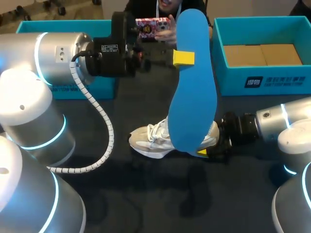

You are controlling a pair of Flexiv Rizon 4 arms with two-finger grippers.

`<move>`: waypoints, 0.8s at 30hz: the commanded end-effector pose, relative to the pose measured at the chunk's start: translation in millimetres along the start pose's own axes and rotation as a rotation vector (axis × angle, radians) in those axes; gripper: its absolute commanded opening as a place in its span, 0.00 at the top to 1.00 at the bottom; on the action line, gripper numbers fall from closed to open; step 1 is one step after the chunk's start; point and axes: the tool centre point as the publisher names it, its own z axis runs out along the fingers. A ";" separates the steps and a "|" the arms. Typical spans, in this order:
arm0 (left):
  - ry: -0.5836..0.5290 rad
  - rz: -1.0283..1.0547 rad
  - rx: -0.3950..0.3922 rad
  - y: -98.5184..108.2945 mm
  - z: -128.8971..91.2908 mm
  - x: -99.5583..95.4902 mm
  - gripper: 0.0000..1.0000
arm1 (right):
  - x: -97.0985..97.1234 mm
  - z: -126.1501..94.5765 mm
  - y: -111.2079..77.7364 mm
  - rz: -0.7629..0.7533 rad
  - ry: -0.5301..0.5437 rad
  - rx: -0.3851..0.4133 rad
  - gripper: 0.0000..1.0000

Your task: Take the shoe out of the shoebox, open the shoe tongue, remove and reinsert the insole, then place the shoe into the shoebox

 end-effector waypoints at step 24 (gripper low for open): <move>0.000 0.000 0.002 1.0 -0.6 -0.1 1.00 | 3.4 -29.4 6.6 0.095 -0.010 0.184 0.00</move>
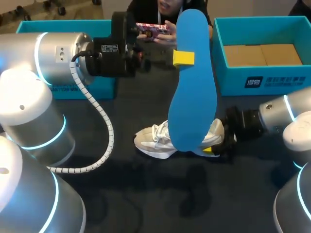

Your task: Take the shoe out of the shoebox, open the shoe tongue, remove and reinsert the insole, then place the shoe into the shoebox

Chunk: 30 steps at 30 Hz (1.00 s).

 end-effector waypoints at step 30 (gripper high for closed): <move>0.001 0.000 0.002 0.9 -0.5 -0.1 1.00 | 4.5 -5.5 14.7 -0.008 -0.015 0.162 0.00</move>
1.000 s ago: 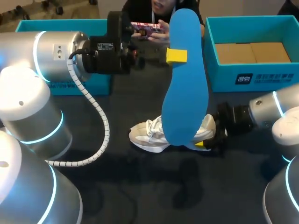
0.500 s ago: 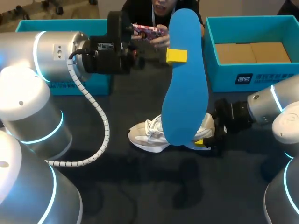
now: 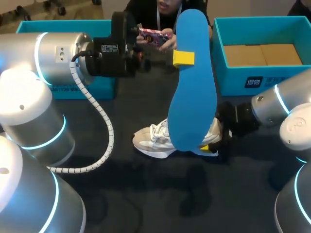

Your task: Take the shoe out of the shoebox, open the shoe tongue, remove and reinsert the insole, then place the shoe into the shoebox

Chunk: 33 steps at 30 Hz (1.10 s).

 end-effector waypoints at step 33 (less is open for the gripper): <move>0.001 0.000 0.002 0.9 -0.5 -0.1 1.00 | 1.8 -20.3 12.2 -0.007 -0.012 0.183 0.00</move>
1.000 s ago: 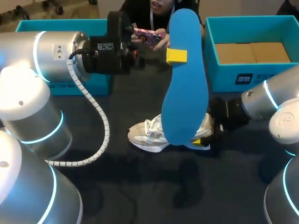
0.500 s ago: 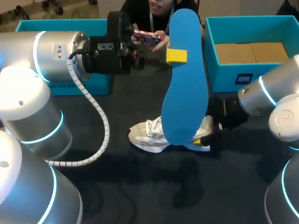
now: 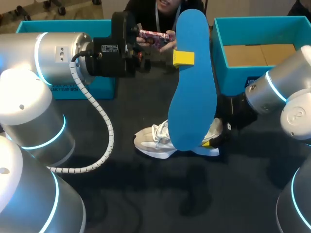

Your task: Take the shoe out of the shoebox, open the shoe tongue, remove and reinsert the insole, then place the shoe into the shoebox

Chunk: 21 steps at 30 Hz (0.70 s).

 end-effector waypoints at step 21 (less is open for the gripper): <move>0.001 0.000 0.002 0.8 -0.5 -0.1 1.00 | 12.0 -23.2 6.5 0.010 -0.029 0.101 0.00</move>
